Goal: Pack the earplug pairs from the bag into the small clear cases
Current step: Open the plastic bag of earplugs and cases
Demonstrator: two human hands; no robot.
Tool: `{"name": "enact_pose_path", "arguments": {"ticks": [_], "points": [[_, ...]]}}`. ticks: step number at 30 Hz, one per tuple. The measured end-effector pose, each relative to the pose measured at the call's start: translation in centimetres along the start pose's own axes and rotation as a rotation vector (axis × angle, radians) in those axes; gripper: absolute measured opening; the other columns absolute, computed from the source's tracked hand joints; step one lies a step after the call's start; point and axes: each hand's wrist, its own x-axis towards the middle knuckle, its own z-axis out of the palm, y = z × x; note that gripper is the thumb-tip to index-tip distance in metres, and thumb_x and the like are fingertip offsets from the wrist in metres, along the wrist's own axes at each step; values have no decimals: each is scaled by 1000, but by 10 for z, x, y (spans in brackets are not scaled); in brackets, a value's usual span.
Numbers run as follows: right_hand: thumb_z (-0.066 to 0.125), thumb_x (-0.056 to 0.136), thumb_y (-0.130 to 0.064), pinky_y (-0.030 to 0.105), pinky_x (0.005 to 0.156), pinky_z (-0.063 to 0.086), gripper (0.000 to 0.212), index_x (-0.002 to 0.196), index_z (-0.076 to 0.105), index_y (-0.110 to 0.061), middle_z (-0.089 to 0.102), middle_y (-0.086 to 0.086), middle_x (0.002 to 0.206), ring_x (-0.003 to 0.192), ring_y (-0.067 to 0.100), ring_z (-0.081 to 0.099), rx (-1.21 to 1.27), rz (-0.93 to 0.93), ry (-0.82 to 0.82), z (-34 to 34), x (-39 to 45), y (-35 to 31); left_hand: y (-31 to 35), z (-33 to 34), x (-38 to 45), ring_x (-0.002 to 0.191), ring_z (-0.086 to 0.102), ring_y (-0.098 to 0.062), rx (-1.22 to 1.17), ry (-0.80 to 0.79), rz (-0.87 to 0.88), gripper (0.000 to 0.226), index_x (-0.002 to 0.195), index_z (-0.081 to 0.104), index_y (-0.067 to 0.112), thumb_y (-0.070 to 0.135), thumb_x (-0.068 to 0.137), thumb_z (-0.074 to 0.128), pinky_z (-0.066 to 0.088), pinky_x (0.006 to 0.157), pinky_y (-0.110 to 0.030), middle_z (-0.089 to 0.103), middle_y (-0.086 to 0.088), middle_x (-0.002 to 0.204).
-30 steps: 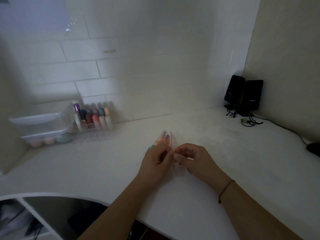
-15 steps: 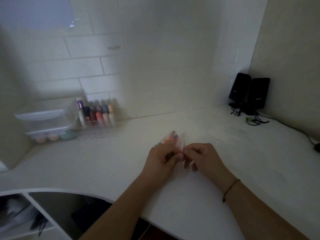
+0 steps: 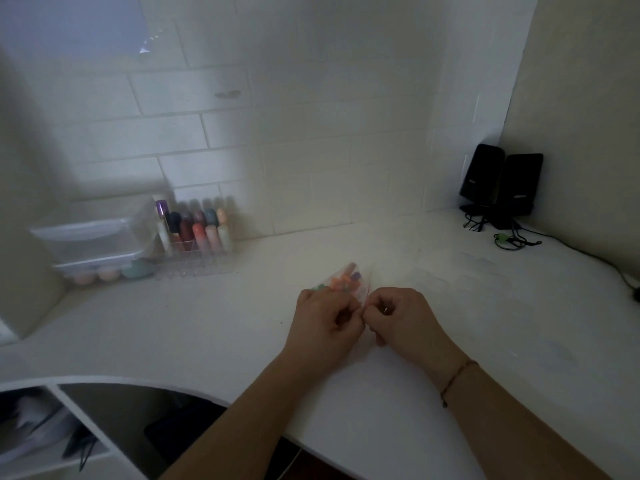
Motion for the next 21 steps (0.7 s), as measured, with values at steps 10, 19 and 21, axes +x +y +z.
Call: {"name": "enact_pose_path", "arguments": {"ticks": [10, 19, 21], "points": [[62, 93, -19, 25, 47, 47, 25, 69, 68, -14, 66, 1, 61, 42, 19, 58, 135, -57, -29, -1, 2, 3, 4, -3, 1, 50, 44, -1, -92, -31, -42, 22, 67, 66, 22, 27, 85, 55, 30, 65, -29, 52, 19, 55], [62, 90, -14, 29, 53, 39, 27, 64, 60, -11, 59, 10, 59, 52, 9, 44, 15, -119, -34, 9, 3, -1, 6, -6, 1, 45, 34, -13, -34, 26, -49, 31, 52, 34, 25, 25, 79, 49, 24, 55, -24, 32, 7, 40], [63, 88, -17, 32, 52, 41, 27, 62, 59, -11, 60, 8, 58, 51, 8, 45, -14, -110, -18, 10, 4, 1, 5, -7, 0, 45, 34, -16, -44, 38, -58, 36, 50, 30, 28, 21, 78, 53, 25, 55, -23, 30, 7, 40]]}}
